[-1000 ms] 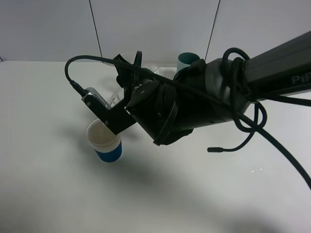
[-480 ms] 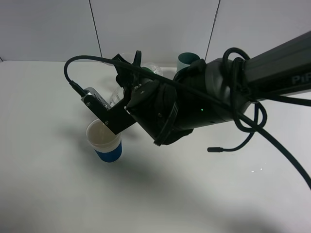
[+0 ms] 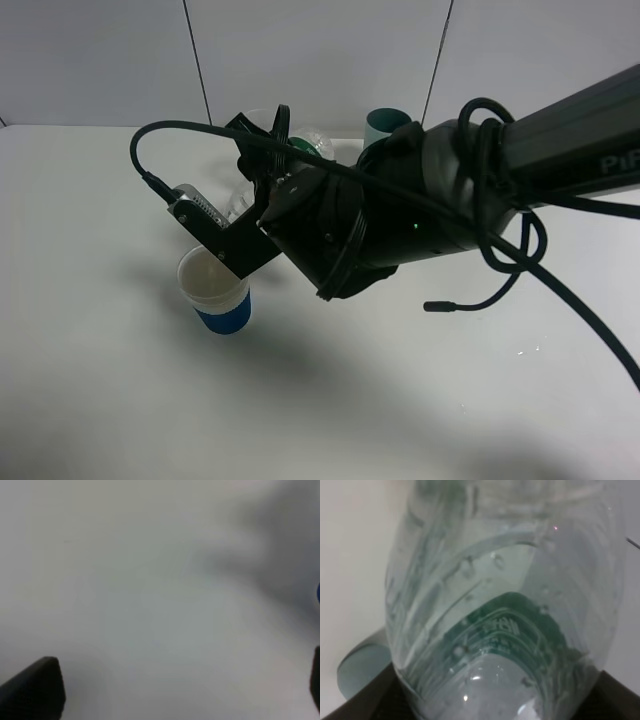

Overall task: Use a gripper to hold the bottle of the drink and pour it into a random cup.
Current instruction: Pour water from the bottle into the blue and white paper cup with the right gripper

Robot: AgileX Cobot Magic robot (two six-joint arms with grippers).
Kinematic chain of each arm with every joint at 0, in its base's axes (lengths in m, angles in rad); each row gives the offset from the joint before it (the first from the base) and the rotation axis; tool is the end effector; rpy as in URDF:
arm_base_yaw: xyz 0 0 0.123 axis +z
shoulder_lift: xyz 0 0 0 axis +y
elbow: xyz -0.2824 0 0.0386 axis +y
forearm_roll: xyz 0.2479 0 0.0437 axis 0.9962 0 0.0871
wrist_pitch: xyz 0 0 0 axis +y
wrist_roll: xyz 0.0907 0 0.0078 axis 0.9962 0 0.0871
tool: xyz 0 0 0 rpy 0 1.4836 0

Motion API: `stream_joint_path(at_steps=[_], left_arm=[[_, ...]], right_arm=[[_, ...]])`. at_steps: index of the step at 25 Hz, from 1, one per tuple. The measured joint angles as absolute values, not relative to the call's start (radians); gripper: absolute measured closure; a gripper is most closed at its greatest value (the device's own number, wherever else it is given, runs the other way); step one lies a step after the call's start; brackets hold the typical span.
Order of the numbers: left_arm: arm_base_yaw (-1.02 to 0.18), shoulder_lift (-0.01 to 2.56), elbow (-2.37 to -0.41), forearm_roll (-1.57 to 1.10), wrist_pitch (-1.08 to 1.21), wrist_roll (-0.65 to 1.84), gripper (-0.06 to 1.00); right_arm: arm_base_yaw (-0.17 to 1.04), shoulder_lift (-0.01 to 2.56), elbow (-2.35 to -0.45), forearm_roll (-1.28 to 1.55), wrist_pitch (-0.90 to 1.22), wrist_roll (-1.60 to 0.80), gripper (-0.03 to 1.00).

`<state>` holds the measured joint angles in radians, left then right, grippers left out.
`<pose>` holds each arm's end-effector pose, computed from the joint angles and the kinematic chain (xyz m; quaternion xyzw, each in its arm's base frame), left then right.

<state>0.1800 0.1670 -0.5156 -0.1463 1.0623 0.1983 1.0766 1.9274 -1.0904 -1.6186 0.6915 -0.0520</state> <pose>0.0211 -0.0080 0.2810 0.0055 0.8882 0.0136 0.4592 0.2344 0.3126 0.1736 -0.8131 0.3002 -0.4110 0.2824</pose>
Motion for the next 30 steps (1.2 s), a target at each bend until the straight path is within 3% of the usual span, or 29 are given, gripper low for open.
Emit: stream_joint_path(at_steps=[30], left_arm=[[0.18, 0.167, -0.516, -0.146, 1.062, 0.198, -0.05]], right_arm=[[1.077, 1.927, -1.09, -1.65, 0.719, -0.06, 0.4]])
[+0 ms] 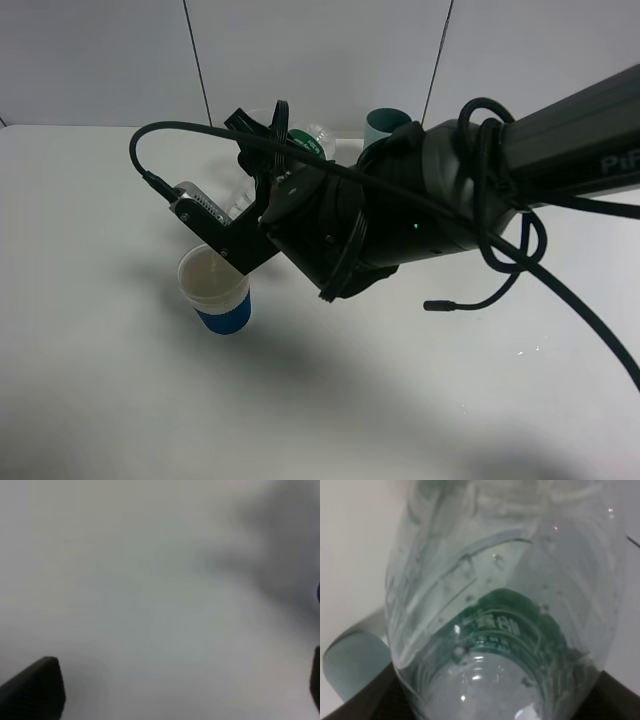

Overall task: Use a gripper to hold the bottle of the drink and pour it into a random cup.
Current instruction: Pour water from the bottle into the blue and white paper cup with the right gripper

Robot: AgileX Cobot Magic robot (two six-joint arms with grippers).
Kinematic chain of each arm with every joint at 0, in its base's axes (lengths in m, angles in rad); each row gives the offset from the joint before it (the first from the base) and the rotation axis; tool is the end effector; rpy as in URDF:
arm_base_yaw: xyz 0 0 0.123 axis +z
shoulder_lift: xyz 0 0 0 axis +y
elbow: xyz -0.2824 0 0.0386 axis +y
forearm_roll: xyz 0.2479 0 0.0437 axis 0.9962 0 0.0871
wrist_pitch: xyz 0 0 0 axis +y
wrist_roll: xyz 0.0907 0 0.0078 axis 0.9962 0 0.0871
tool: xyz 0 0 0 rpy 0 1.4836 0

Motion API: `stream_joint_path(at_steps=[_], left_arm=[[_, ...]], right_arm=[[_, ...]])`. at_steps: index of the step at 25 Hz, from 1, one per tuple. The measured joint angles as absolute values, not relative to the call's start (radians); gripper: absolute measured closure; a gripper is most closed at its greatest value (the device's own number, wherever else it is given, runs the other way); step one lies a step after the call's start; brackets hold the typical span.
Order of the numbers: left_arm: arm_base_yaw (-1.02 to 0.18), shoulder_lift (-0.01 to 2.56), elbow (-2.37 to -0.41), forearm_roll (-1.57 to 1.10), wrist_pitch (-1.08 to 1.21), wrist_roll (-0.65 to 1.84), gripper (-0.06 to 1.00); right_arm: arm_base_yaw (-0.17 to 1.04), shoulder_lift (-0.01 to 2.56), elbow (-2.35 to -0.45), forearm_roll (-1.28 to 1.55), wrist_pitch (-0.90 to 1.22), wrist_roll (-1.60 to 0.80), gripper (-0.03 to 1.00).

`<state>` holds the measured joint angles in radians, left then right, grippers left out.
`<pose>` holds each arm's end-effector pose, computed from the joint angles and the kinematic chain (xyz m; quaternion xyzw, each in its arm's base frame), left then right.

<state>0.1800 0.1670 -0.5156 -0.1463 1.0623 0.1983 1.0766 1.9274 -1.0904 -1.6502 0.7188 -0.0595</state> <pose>0.0211 -0.0080 0.2810 0.0055 0.8882 0.0136 0.4592 0.2360 0.3119 0.1762 -0.8091 0.2874 -0.4298 0.2792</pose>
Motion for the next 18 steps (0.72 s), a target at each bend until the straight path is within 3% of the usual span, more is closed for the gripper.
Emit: stream_joint_path(at_steps=[18], left_arm=[[0.18, 0.167, -0.516, -0.146, 1.062, 0.198, -0.05]], right_arm=[[1.077, 1.927, -1.09, -1.676, 0.719, -0.06, 0.4]])
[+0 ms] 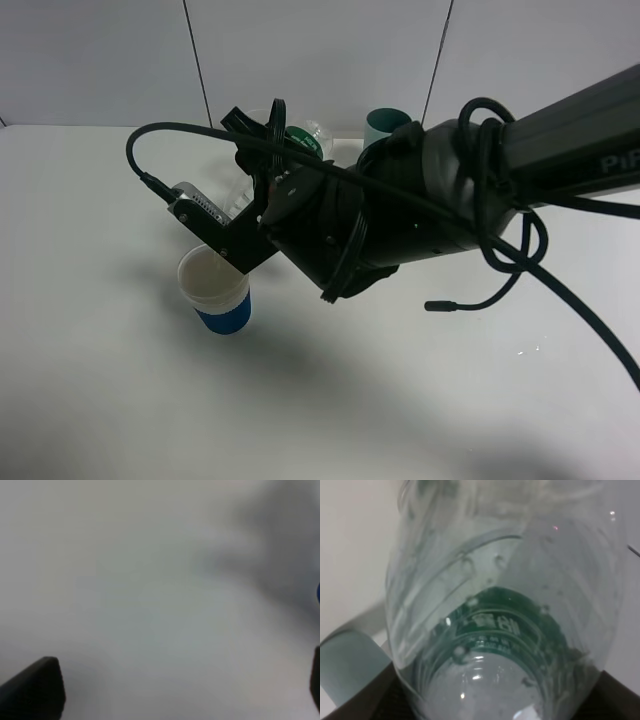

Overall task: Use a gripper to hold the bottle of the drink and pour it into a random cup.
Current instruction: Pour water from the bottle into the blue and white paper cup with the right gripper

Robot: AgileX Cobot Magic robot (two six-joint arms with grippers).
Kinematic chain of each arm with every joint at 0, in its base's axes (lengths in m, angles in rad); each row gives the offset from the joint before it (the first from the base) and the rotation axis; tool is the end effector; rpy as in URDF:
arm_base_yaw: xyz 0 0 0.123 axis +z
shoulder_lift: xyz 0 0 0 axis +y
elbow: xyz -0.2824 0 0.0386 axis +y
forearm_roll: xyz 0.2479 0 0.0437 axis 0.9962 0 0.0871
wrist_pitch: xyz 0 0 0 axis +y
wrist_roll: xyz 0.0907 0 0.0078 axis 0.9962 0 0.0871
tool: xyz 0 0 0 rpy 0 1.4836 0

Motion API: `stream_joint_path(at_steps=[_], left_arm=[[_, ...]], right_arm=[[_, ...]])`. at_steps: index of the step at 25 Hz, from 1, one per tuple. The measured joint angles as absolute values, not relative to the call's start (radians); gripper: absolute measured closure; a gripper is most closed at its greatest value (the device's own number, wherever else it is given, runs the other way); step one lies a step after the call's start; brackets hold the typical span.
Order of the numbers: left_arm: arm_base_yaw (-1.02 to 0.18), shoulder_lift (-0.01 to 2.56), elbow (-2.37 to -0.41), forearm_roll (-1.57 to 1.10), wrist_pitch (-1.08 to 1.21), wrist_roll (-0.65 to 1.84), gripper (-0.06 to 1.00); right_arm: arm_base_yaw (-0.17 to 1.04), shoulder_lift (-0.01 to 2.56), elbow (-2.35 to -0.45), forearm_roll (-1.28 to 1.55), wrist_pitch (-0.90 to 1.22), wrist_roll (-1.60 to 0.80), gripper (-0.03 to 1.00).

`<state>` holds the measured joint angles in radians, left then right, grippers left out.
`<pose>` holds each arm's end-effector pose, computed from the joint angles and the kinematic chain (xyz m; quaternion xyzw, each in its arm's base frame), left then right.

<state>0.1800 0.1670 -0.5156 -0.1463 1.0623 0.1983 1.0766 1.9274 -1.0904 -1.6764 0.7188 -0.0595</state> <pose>0.0211 -0.0080 0.2810 0.0055 0.8882 0.0136 0.4592 0.2364 0.3129 0.1773 -0.8093 0.2759 -0.4354 0.2818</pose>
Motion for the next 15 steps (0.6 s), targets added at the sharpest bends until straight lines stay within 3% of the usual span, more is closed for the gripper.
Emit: stream_joint_path(at_steps=[15], left_arm=[[0.18, 0.167, -0.516, -0.146, 1.062, 0.198, -0.05]], right_arm=[[1.077, 1.927, -1.09, -1.699, 0.696, -0.06, 0.4]])
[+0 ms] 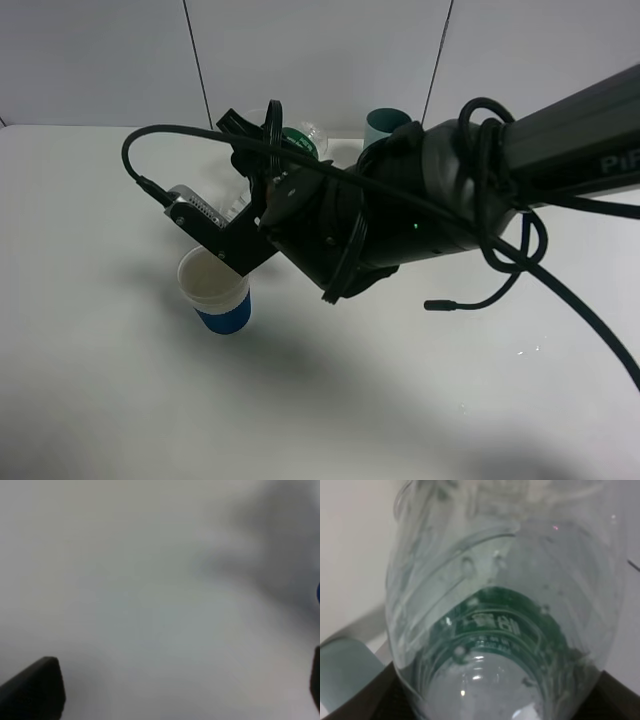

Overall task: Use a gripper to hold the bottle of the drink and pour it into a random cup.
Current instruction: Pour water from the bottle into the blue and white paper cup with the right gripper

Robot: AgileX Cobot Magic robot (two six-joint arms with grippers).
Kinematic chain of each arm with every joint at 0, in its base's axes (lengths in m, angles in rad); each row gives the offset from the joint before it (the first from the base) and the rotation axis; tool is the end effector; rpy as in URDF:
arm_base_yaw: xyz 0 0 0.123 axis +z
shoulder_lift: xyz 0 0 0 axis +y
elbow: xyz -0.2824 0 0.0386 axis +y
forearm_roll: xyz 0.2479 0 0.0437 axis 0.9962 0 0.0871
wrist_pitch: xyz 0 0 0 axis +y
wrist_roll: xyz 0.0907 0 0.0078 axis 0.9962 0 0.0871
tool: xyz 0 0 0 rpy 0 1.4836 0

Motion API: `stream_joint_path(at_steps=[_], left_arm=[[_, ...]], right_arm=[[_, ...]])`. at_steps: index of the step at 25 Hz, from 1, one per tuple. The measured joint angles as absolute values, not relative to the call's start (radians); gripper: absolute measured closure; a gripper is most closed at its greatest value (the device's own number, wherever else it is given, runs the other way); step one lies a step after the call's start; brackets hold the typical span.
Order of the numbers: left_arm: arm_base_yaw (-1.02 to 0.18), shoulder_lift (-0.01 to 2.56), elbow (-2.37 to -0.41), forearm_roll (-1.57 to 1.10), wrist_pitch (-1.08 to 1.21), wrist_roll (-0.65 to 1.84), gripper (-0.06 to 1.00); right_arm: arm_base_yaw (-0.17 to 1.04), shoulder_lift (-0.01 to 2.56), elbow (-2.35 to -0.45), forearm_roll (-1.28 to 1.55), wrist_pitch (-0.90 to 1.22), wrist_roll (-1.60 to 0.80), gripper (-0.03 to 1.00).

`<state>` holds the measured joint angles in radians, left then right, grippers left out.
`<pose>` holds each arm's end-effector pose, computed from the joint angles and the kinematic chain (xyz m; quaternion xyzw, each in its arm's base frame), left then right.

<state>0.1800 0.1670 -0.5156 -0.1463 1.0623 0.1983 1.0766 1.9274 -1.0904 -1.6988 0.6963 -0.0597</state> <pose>0.0211 -0.0080 0.2810 0.0055 0.8882 0.0136 0.4592 0.2358 0.3153 0.1772 -0.8140 0.2624 -0.4312 0.2874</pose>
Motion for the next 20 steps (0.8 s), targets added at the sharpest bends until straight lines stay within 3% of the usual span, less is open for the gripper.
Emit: stream_joint_path(at_steps=[20], left_arm=[[0.18, 0.167, -0.516, -0.146, 1.062, 0.198, -0.05]], right_arm=[[1.082, 1.927, -1.09, -1.724, 0.694, -0.103, 0.4]])
